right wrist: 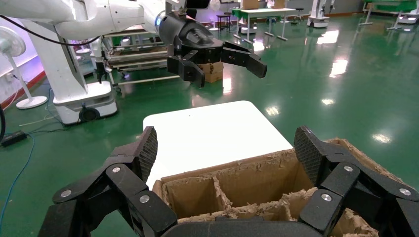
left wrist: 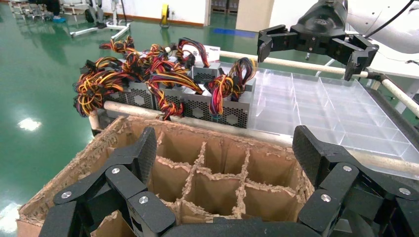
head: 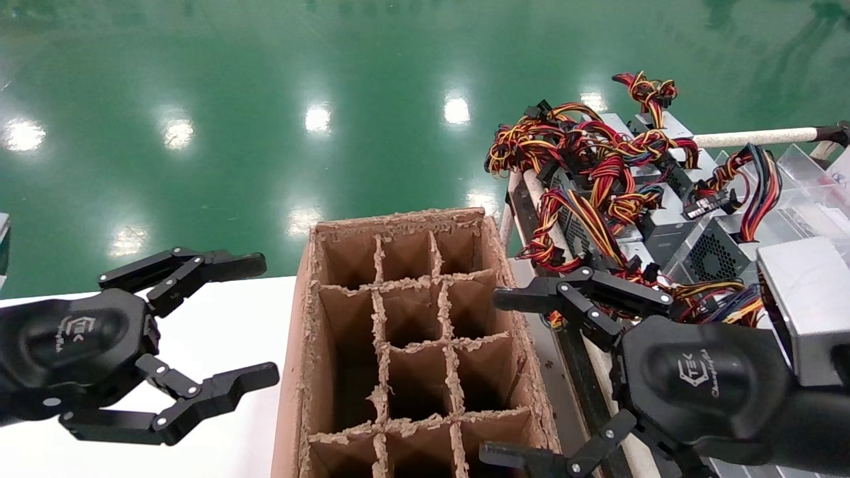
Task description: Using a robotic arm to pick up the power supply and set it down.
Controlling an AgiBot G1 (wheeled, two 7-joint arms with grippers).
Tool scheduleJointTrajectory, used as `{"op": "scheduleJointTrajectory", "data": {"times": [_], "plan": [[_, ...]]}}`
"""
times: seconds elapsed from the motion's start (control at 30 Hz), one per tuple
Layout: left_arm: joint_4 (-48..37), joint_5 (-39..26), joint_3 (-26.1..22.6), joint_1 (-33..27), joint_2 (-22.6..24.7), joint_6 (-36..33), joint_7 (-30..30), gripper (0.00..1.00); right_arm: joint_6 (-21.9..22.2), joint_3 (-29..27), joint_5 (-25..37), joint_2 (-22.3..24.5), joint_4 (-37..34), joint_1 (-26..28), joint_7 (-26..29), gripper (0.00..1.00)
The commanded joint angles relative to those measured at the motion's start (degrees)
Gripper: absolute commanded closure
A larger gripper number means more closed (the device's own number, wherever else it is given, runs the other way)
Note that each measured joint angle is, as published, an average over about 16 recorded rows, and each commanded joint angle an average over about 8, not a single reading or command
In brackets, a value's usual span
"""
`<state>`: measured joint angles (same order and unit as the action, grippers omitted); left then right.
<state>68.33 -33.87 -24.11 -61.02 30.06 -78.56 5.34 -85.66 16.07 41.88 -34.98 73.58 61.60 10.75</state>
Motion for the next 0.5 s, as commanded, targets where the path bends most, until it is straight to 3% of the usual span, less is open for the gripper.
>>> {"op": "scheduleJointTrajectory", "data": {"times": [0.03, 0.5], "plan": [[0.00, 0.00, 0.00, 0.00, 0.00, 0.00, 0.00, 0.00, 0.00, 0.01, 0.00, 0.00, 0.00, 0.01, 0.00, 0.00], [0.00, 0.00, 0.00, 0.00, 0.00, 0.00, 0.00, 0.00, 0.00, 0.01, 0.00, 0.00, 0.00, 0.03, 0.00, 0.00]]}}
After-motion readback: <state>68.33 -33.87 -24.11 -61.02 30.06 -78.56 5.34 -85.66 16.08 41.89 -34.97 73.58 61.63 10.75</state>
